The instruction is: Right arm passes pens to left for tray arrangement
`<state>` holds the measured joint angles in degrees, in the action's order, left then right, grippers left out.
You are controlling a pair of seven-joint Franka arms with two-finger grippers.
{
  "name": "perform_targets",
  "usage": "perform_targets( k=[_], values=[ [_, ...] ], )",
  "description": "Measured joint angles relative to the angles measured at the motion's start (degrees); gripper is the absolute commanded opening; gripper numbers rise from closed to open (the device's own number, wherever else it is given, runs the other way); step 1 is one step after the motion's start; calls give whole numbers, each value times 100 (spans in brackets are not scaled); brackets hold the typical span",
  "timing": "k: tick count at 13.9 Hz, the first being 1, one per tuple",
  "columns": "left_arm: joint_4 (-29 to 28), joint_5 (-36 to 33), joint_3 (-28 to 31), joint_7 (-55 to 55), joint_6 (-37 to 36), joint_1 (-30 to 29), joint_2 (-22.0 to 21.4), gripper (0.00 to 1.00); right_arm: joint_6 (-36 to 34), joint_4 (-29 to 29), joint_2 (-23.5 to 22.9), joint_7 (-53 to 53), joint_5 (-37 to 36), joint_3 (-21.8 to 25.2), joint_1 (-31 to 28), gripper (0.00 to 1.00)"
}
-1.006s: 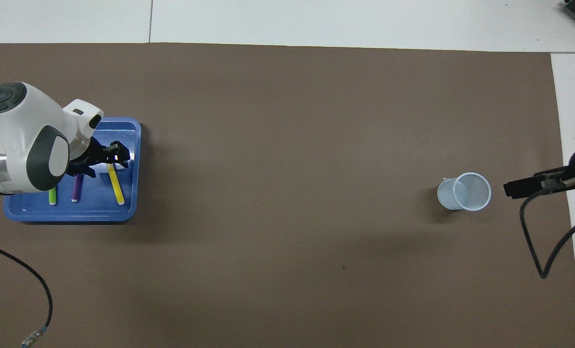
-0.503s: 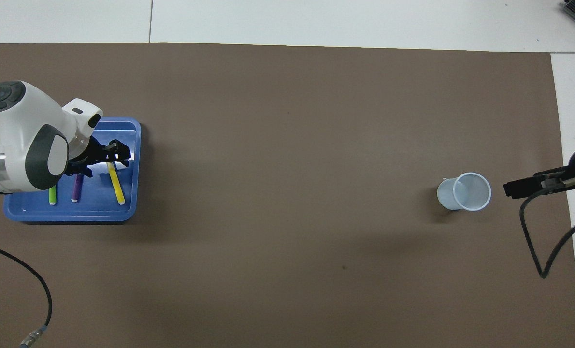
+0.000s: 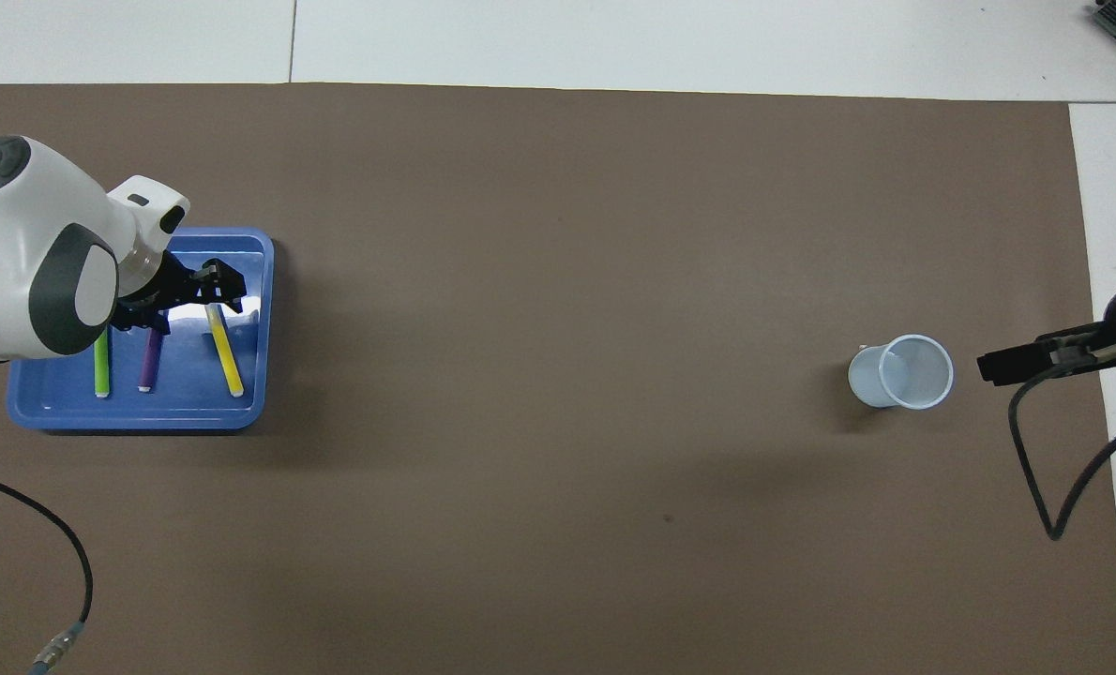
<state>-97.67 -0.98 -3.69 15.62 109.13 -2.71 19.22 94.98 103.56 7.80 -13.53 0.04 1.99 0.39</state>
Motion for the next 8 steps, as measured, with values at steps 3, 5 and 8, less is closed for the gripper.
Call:
perform_targets(
  k=[3,5,8],
  values=[
    [227,0,2,0,-475,0,-249,100,0,0,0,0,0,0,0,100],
    [463,0,7,0,-803,0,-308,100,0,0,0,0,0,0,0,100],
    [698,0,16,0,-1063,-1,-419,100,0,0,0,0,0,0,0,100]
  ],
)
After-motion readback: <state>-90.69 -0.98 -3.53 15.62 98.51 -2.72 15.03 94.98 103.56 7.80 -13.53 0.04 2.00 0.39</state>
